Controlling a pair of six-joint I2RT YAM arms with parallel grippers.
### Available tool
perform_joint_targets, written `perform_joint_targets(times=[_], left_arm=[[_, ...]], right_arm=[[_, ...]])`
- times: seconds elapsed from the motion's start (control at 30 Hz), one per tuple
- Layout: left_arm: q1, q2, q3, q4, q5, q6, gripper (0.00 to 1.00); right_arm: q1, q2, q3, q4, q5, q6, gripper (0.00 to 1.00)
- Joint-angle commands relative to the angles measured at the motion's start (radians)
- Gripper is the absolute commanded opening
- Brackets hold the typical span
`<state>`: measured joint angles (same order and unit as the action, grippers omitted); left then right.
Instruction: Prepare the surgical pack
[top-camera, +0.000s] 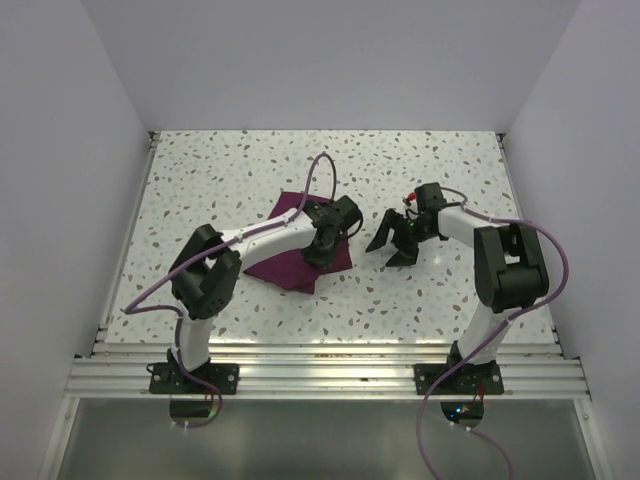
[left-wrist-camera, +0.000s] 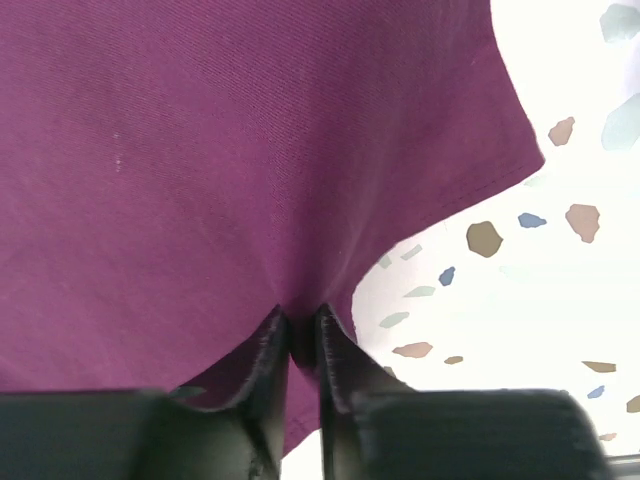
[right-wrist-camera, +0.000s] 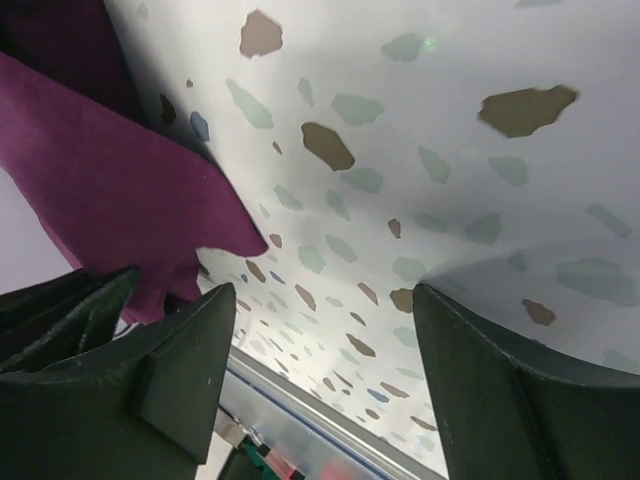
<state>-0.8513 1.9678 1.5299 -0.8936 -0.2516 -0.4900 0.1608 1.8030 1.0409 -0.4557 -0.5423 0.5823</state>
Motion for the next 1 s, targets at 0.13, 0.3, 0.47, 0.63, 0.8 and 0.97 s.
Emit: perform_joint_targets(times=[0.13, 0.3, 0.47, 0.63, 0.8, 0.97], left_arm=[[0.008, -0.026, 0.052, -0.002, -0.034, 0.008, 0.0], [0.014, -0.046, 0.064, -0.028, -0.023, 0.022, 0.0], [0.018, -0.089, 0.056, -0.041, 0.005, 0.036, 0.0], [0.043, -0.099, 0.018, -0.027, 0.046, 0.044, 0.0], [0.052, -0.104, 0.024, -0.025, 0.051, 0.057, 0.0], [0.063, -0.119, 0.026, -0.011, 0.061, 0.071, 0.0]], right_arm=[[0.031, -0.037, -0.022, 0.023, -0.039, -0.022, 0.61], [0.045, -0.048, 0.017, 0.031, -0.105, -0.012, 0.52], [0.086, -0.019, 0.068, 0.066, -0.165, 0.039, 0.51], [0.111, -0.004, 0.099, 0.092, -0.163, 0.07, 0.51], [0.14, 0.005, 0.1, 0.13, -0.174, 0.102, 0.5], [0.152, 0.016, 0.081, 0.218, -0.206, 0.191, 0.42]])
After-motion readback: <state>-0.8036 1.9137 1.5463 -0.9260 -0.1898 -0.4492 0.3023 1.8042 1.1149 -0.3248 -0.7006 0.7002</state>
